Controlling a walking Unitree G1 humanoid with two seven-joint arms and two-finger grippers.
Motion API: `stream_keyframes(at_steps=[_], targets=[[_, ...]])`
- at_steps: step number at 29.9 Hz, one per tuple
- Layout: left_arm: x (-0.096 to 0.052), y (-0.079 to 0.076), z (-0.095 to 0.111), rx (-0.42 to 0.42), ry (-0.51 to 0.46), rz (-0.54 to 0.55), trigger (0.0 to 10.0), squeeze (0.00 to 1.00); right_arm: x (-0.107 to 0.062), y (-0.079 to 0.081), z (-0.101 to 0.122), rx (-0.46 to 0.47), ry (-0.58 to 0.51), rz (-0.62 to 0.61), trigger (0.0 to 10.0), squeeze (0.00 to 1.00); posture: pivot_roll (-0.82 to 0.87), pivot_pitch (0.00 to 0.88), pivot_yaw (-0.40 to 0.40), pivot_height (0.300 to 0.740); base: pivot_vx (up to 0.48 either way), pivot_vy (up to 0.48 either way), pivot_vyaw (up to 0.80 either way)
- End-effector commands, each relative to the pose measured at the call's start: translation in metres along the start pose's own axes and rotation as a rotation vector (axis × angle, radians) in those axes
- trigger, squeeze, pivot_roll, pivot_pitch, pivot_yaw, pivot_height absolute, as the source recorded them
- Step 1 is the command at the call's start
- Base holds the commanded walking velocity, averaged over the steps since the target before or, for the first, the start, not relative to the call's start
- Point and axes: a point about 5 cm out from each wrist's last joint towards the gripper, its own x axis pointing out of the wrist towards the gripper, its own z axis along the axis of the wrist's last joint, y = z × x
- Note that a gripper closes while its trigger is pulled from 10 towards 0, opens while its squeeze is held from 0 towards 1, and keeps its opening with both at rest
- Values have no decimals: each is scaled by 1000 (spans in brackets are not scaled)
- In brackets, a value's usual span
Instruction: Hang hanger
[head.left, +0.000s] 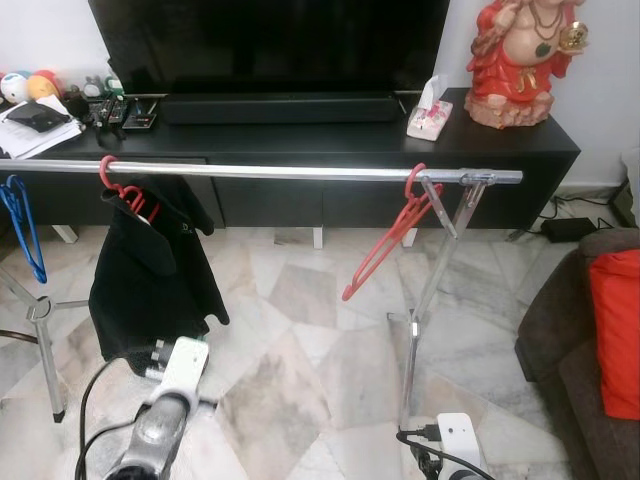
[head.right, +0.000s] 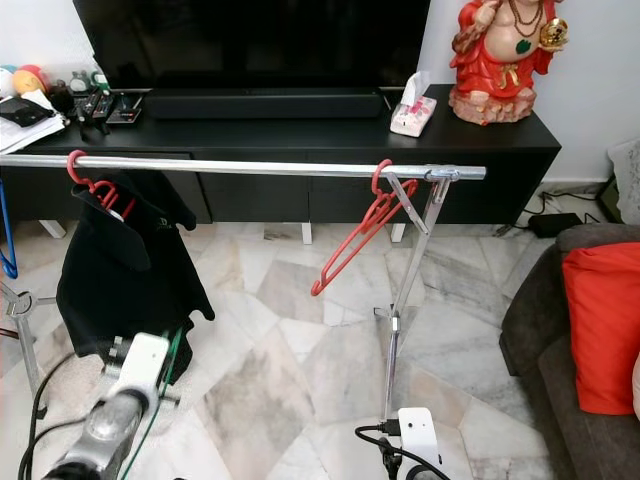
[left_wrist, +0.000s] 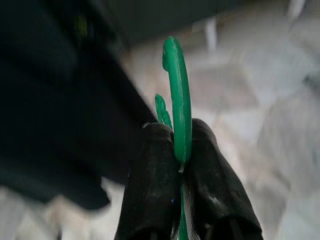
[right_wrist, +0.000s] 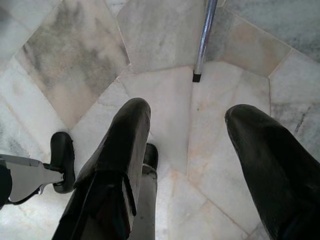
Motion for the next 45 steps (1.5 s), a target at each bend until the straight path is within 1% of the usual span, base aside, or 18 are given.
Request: stream_keyframes(at_steps=[1, 6, 7, 10, 13, 16, 18, 20, 21, 24, 29, 33, 34, 35, 36, 39, 41, 45], targets=[[-2, -3, 3, -14, -43, -21, 10000, 0, 0, -1, -2, -1, 8, -1, 10000, 0, -71, 63, 8, 740, 0, 0, 0], [-4, -3, 19, 19, -162, -51, 10000, 0, -1, -1, -2, -3, 6, -6, 10000, 0, -68, 69, 7, 740, 0, 0, 0], [-8, -3, 24, 10, -215, -53, 10000, 0, -1, -1, -2, -4, 5, -6, 10000, 0, -68, 69, 7, 740, 0, 0, 0], [-18, -3, 28, 4, -268, -60, 10000, 0, 0, -1, -2, -6, 4, -5, 10000, 0, -65, 71, 5, 740, 0, 0, 0], [-26, -4, 31, -2, -295, -69, 10000, 0, 0, -1, -2, -8, 4, -5, 10000, 0, -65, 71, 5, 740, 0, 0, 0], [-30, -5, 33, -45, -303, -76, 10000, 0, 0, -1, -1, -10, 4, -5, 10000, 0, -61, 73, 3, 740, 0, 0, 0], [-35, -8, 37, -108, -302, -134, 10000, 0, 0, -2, -1, -12, 4, -5, 10000, 0, -57, 74, 1, 740, 0, 0, 0], [-39, -10, 42, -133, -299, -220, 10000, 0, 0, -2, 0, -15, 3, -3, 10000, 0, -56, 74, -1, 740, 0, 0, 0], [-39, -10, 42, -133, -299, -220, 10000, 0, 0, -2, 0, -15, 3, -3, 10000, 0, -56, 74, -1, 740, 0, 0, 0], [-43, -11, 48, -64, -280, -370, 10000, 0, 0, -3, 0, -20, 3, -1, 10000, 0, -52, 73, -2, 740, 0, 0, 0], [-41, -10, 49, 61, -234, -488, 10000, 0, 0, -2, 0, -28, 4, 1, 10000, 0, -54, 66, 1, 740, 0, 0, 0], [-37, -4, 50, 53, -231, -417, 10000, 0, 0, -2, 0, -29, 4, 2, 10000, 0, -58, 62, 3, 740, 0, 0, 0], [-36, -1, 51, 33, -230, -374, 10000, 0, 0, -2, 0, -29, 4, 1, 10000, 0, -59, 60, 3, 740, 0, 0, 0], [-32, 7, 50, 41, -217, -273, 10000, 0, 0, -2, 0, -29, 5, 1, 10000, 0, -59, 60, 3, 740, 0, 0, 0], [-31, 12, 50, -18, -227, -201, 10000, 0, 0, -2, -1, -30, 6, 1, 10000, 0, -56, 54, 4, 740, 0, 0, 0], [-30, 16, 49, -37, -227, -148, 10000, 0, 0, -2, -1, -32, 7, 2, 10000, 0, -58, 49, 3, 740, 0, 0, 0], [-34, 20, 45, -84, -220, -47, 10000, 0, 0, -1, -2, -38, 9, 7, 10000, 0, -57, 45, 2, 740, 0, 0, 0], [-37, 16, 42, -97, -221, -42, 10000, 0, -1, -2, -2, -41, 10, 8, 10000, 0, -55, 41, 2, 740, 0, 0, 0]])
